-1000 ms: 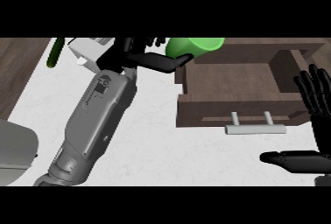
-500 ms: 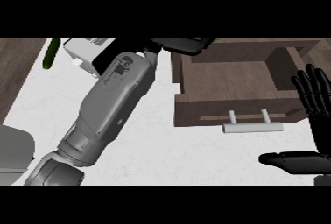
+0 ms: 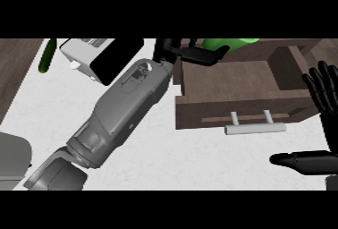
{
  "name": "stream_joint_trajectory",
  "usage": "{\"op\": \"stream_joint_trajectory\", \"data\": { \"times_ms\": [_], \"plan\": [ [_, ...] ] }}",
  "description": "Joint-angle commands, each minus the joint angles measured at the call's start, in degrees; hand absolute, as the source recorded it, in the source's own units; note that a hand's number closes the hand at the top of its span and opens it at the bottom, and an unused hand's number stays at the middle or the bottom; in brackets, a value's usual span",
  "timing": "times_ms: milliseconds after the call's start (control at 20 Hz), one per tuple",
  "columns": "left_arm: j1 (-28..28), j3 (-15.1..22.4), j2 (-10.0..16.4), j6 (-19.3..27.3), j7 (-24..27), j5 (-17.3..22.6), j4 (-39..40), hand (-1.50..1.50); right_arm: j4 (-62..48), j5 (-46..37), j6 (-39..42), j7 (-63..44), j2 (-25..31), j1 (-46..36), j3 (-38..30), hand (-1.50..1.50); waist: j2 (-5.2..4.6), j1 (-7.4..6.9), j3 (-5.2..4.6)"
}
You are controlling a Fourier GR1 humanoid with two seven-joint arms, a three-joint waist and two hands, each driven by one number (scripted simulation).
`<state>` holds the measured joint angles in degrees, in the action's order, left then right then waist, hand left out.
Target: Pick up the cup, place it into the drawer and close the drawer
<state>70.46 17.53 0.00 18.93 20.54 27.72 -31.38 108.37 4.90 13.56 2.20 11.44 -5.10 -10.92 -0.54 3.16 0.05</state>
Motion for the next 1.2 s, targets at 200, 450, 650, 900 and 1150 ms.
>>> {"op": "stream_joint_trajectory", "data": {
  "times_ms": [200,450,650,900,1150],
  "plan": [
    [1.0,11.3,0.0,3.8,-2.3,3.3,5.1,1.5,-1.4,-1.6,0.1,1.7,-0.8,0.7,1.1,-1.5,-0.24,0.84,0.02],
    [1.9,16.7,0.0,4.7,-4.3,5.6,5.2,-1.5,-1.0,1.3,1.2,0.1,0.3,-2.4,0.2,-1.5,-0.5,2.05,0.03],
    [1.8,21.1,0.0,6.7,-6.6,4.9,6.6,-1.5,-1.0,-1.8,0.8,2.0,-0.8,-0.7,2.2,-1.5,-0.56,2.14,0.03],
    [1.2,21.8,0.0,9.0,-3.1,7.0,5.7,-1.5,-0.4,0.2,0.1,-1.1,-0.1,-2.8,0.4,-1.5,-0.49,1.56,-0.02],
    [4.0,21.1,0.0,11.7,-0.8,9.3,2.9,-1.5,-1.6,9.9,5.9,-0.3,-0.2,-2.6,-0.6,-1.5,-0.43,1.61,0.03]
  ]
}}
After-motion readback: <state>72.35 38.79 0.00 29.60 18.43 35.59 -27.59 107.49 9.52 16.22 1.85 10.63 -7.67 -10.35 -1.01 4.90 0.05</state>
